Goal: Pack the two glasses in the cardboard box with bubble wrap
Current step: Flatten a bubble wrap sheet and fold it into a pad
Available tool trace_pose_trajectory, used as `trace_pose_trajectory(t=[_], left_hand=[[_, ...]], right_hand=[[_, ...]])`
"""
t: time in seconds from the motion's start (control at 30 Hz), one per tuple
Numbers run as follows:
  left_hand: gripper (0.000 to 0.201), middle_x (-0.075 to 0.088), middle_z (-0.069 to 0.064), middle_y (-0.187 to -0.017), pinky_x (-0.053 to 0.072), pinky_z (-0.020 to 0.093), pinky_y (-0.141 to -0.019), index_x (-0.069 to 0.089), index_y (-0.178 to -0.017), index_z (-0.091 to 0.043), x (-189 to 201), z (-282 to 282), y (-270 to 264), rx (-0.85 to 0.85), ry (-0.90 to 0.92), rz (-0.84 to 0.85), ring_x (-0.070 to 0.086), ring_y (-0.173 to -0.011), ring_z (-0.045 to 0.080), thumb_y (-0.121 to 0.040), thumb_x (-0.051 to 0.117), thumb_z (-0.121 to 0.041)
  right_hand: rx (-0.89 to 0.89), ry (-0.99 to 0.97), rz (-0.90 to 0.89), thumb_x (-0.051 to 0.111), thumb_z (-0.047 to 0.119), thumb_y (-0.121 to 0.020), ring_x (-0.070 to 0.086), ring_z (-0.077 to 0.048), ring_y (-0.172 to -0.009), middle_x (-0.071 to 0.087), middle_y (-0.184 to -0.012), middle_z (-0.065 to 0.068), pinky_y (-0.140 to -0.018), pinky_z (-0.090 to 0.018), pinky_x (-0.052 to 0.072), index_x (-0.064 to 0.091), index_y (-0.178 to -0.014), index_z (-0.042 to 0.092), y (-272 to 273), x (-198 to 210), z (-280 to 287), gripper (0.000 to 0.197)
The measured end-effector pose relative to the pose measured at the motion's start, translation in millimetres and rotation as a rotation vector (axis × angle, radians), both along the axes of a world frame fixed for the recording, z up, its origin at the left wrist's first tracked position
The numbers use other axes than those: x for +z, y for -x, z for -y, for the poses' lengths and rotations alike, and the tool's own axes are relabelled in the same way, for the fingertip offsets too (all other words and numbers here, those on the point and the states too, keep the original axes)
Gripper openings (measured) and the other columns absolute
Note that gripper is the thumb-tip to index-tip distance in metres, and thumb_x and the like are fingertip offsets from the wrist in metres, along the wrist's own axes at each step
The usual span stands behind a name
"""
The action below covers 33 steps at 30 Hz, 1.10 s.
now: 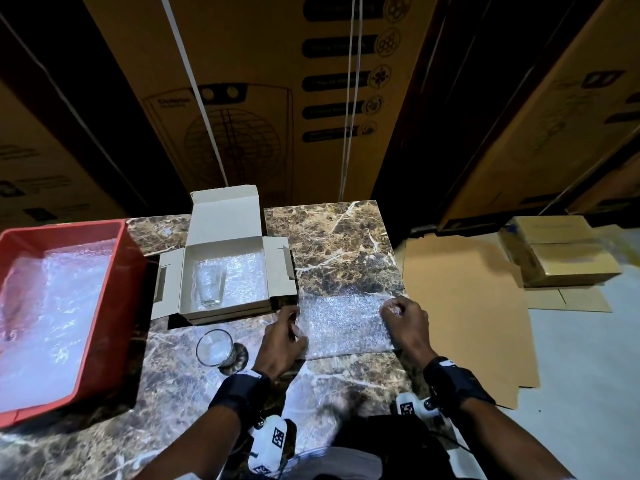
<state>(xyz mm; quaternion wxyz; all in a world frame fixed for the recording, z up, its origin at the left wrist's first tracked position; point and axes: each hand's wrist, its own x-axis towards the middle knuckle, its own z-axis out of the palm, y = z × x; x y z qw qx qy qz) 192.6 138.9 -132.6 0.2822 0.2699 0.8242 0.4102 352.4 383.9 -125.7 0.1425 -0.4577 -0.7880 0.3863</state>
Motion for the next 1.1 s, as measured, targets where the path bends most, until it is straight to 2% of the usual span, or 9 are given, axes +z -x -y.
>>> trace_pose_trajectory(t=[0.17, 0.27, 0.37, 0.53, 0.63, 0.77, 0.83, 0.93, 1.1], left_hand=[[0.058, 0.062, 0.001, -0.092, 0.056, 0.045, -0.076, 0.04, -0.14, -0.026, 4.2, -0.5, -2.2, -0.015, 0.001, -0.065, 0.063, -0.082, 0.02, -0.092, 0.07, -0.012], [0.061, 0.046, 0.001, -0.123, 0.049, 0.038, -0.091, 0.033, -0.147, -0.022, 6.0, -0.4, -6.0, -0.058, 0.059, -0.169, 0.052, -0.104, 0.021, -0.096, 0.066, -0.029], [0.053, 0.035, 0.001, -0.125, 0.051, 0.037, -0.086, 0.036, -0.142, -0.023, 10.6, -3.3, -13.0, -0.141, 0.143, -0.366, 0.047, -0.105, 0.021, -0.097, 0.057, -0.043], [0.031, 0.042, 0.003, -0.12, 0.042, 0.038, -0.091, 0.048, -0.126, -0.021, 19.4, -17.0, -24.6, -0.335, 0.16, -0.674, 0.044, -0.105, 0.023, -0.1, 0.044, -0.039], [0.029, 0.045, 0.003, -0.118, 0.038, 0.038, -0.088, 0.053, -0.126, -0.02, 19.6, -26.4, -30.5, -0.421, 0.133, -0.772, 0.049, -0.103, 0.025, -0.1, 0.046, -0.033], [0.054, 0.041, 0.008, -0.145, 0.037, 0.039, -0.106, 0.04, -0.149, -0.017, 8.3, -29.5, -27.2, -0.513, 0.189, -0.668, 0.041, -0.13, 0.029, -0.095, 0.048, -0.024], [0.066, 0.026, 0.013, -0.164, 0.028, 0.047, -0.12, 0.027, -0.16, -0.011, -1.8, -24.4, -21.3, -0.568, 0.273, -0.593, 0.026, -0.15, 0.033, -0.096, 0.036, -0.027], [0.069, -0.003, 0.004, -0.172, 0.01, 0.05, -0.127, 0.01, -0.165, -0.014, -12.3, -17.2, -17.7, -0.579, 0.365, -0.539, -0.002, -0.159, 0.028, -0.102, 0.013, -0.043], [0.079, -0.019, -0.008, -0.17, -0.009, 0.048, -0.124, -0.005, -0.165, -0.025, -18.4, -11.4, -1.4, -0.552, 0.45, -0.52, -0.015, -0.158, 0.022, -0.104, 0.028, -0.063]], right_hand=[[0.016, -0.072, -0.025, 0.067, 0.029, -0.094, 0.066, -0.016, -0.08, 0.073, -0.09, 0.007, -0.061, -0.027, 0.045, 0.068, -0.09, 0.027, 8.0, 2.4, 4.5, 0.005], [0.062, -0.154, 0.113, 0.067, 0.038, -0.095, 0.056, -0.02, -0.107, 0.063, -0.122, -0.002, -0.088, -0.036, 0.048, 0.059, -0.123, 0.023, 11.0, -3.6, 8.3, 0.033], [0.079, -0.329, 0.234, 0.062, 0.048, -0.094, 0.042, -0.024, -0.124, 0.045, -0.137, -0.006, -0.106, -0.048, 0.038, 0.045, -0.141, 0.026, 16.9, 0.3, 18.0, 0.055], [0.406, -0.431, 0.24, 0.052, 0.048, -0.1, 0.037, -0.022, -0.131, 0.041, -0.142, -0.006, -0.113, -0.049, 0.031, 0.05, -0.137, 0.029, 21.0, -3.2, 52.5, 0.042], [0.584, -0.48, 0.268, 0.05, 0.045, -0.101, 0.041, -0.024, -0.127, 0.042, -0.139, -0.005, -0.104, -0.043, 0.036, 0.049, -0.132, 0.029, 19.9, -18.1, 68.9, 0.035], [0.61, -0.51, 0.308, 0.05, 0.042, -0.1, 0.041, -0.03, -0.132, 0.042, -0.142, -0.01, -0.106, -0.044, 0.037, 0.048, -0.138, 0.024, 20.1, -28.0, 74.4, 0.042], [0.597, -0.523, 0.295, 0.048, 0.043, -0.101, 0.041, -0.031, -0.132, 0.042, -0.144, -0.012, -0.107, -0.046, 0.037, 0.048, -0.14, 0.023, 18.4, -30.0, 75.5, 0.043], [0.591, -0.523, 0.28, 0.043, 0.047, -0.104, 0.039, -0.032, -0.138, 0.04, -0.15, -0.012, -0.112, -0.049, 0.035, 0.048, -0.142, 0.025, 14.2, -33.9, 73.9, 0.044], [0.615, -0.481, 0.354, 0.026, 0.064, -0.105, -0.002, -0.022, -0.158, -0.002, -0.172, -0.003, -0.127, -0.047, 0.002, 0.012, -0.162, 0.042, -5.0, -43.1, 60.4, 0.062]])
